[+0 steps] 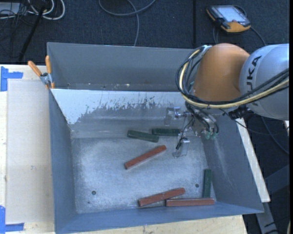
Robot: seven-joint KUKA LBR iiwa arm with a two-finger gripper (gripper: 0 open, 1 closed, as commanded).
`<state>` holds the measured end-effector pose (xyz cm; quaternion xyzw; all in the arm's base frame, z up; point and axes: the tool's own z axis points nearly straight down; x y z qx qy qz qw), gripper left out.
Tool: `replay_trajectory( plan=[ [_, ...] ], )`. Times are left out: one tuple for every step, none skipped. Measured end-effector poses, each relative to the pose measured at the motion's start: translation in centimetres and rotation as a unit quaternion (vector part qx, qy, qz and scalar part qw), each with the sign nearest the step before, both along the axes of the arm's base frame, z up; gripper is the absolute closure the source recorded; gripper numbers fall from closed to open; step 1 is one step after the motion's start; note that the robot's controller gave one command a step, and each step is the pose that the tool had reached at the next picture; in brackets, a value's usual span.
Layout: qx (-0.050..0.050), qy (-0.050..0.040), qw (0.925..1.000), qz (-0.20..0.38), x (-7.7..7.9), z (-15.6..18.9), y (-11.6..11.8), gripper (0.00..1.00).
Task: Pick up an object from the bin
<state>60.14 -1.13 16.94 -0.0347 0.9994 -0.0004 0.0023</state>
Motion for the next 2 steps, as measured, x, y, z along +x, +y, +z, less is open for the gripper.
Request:
replay_trajectory(
  plan=[
    [0.001,0.0026,0.9976,0.069,0.0,-1.0,3.7,0.00],
    [0.000,0.0023,0.9866,0.163,0.2,-3.5,4.4,0.00]
  ],
)
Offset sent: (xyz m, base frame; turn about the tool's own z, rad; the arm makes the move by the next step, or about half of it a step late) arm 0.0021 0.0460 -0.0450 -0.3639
